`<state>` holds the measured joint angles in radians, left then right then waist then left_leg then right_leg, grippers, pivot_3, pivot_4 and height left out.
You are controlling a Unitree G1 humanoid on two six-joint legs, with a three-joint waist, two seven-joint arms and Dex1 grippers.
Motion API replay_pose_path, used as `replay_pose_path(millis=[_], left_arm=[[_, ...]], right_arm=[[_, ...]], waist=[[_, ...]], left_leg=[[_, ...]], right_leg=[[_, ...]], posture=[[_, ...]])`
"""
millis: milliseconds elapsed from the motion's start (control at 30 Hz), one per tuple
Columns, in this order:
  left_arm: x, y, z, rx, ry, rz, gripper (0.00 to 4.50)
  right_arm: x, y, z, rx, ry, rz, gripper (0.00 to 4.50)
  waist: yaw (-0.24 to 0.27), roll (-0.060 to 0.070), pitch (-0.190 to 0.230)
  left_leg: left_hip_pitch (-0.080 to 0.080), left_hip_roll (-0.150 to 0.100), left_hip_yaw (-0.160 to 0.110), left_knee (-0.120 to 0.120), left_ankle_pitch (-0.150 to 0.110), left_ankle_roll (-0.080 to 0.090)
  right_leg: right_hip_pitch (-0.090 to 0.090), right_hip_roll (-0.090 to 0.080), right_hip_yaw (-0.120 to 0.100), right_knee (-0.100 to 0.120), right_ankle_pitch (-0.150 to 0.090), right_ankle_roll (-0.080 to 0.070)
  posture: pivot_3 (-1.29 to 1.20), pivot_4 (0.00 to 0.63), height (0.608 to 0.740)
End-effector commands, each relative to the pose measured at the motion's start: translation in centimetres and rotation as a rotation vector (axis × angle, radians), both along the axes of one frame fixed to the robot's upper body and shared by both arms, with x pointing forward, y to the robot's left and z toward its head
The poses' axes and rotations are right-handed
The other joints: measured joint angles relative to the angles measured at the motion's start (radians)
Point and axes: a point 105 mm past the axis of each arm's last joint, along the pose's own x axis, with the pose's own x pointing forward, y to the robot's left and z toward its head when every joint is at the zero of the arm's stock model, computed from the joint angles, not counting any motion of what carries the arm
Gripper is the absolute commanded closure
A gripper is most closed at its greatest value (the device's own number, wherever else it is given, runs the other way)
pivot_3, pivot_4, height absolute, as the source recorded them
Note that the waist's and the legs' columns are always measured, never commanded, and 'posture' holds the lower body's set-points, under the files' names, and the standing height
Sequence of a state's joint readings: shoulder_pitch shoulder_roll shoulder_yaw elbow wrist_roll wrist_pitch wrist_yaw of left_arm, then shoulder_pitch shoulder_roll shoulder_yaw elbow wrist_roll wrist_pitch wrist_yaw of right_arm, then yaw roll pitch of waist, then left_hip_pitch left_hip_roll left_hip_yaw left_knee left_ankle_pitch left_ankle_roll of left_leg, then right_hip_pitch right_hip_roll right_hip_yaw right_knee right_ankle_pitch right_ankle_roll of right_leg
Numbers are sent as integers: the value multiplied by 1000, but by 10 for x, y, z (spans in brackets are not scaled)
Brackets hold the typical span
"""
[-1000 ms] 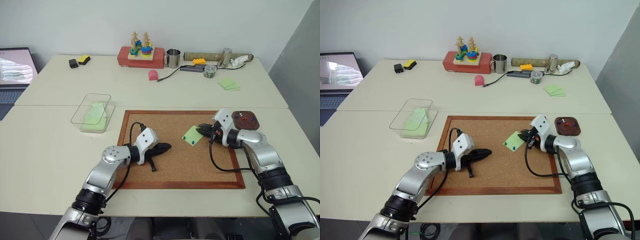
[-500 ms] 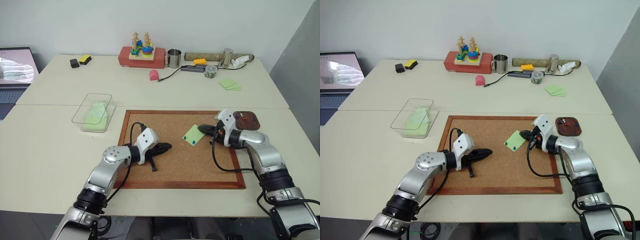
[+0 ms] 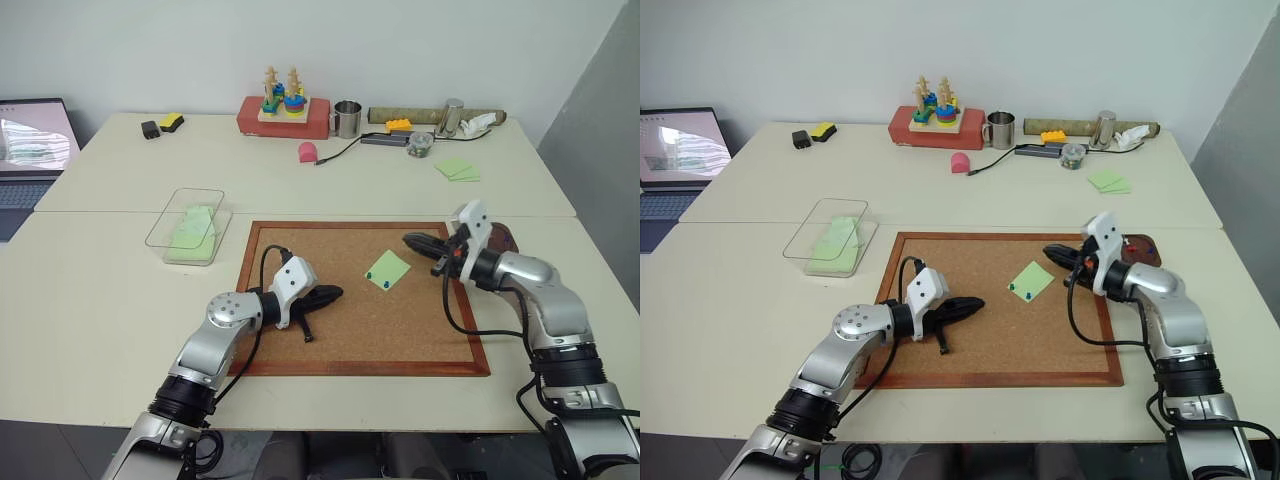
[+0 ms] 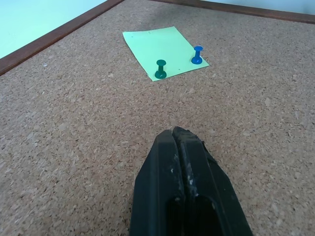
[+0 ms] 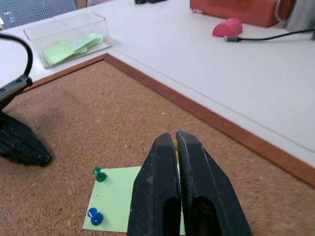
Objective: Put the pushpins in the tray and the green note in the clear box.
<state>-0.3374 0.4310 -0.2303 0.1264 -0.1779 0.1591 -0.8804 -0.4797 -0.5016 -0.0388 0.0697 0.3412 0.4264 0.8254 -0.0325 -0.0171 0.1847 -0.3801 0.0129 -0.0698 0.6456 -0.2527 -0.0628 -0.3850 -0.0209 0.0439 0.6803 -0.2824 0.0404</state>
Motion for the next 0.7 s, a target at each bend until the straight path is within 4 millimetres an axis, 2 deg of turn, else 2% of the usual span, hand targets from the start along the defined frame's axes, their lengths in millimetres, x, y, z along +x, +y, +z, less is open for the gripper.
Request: replay_pose_path(millis=[33, 167, 300, 433, 600, 667, 700], left_arm=[[-4, 11, -32, 85, 93, 43, 4500], [-4, 10, -31, 85, 84, 40, 4500], [-3, 10, -30, 92, 78, 30, 4500], [-1, 9, -30, 96, 74, 25, 4500], [1, 9, -30, 99, 68, 23, 4500], [2, 10, -29, 101, 66, 24, 4500], [2, 10, -29, 101, 65, 25, 4500]], right_arm=[[-1, -26, 21, -13, -72, -81, 4488], [8, -79, 15, -193, -91, -288, 4488], [9, -112, 1, -339, -79, -397, 4488], [15, -126, -10, -403, -69, -460, 4488], [20, -131, -20, -425, -51, -484, 4488], [22, -134, -21, -424, -49, -498, 4060], [23, -135, -21, -423, -50, -505, 3985]], waist=[[0, 0, 0], [0, 0, 0], [0, 1, -1], [0, 3, -2], [0, 3, -2], [0, 3, -2], [0, 3, -2]], left_leg=[[0, 0, 0, 0, 0, 0], [0, 0, 0, 0, 0, 0], [0, 0, 1, 0, 0, 0], [0, 0, 1, 0, 0, 1], [1, -1, 2, 0, 2, 2], [1, -1, 2, 0, 2, 3], [1, -1, 2, 0, 2, 3]], right_leg=[[0, 0, 0, 0, 0, 0], [0, 0, 0, 0, 0, 0], [0, 0, 0, 0, 0, 0], [0, 0, 1, 0, 0, 0], [1, 0, 2, 0, 0, 3], [1, 0, 2, 0, 0, 3], [1, 0, 2, 0, 0, 3]], posture=[[0, 150, 740], [0, 150, 740], [0, 150, 740], [0, 150, 740], [0, 150, 740], [0, 150, 740], [0, 150, 740]])
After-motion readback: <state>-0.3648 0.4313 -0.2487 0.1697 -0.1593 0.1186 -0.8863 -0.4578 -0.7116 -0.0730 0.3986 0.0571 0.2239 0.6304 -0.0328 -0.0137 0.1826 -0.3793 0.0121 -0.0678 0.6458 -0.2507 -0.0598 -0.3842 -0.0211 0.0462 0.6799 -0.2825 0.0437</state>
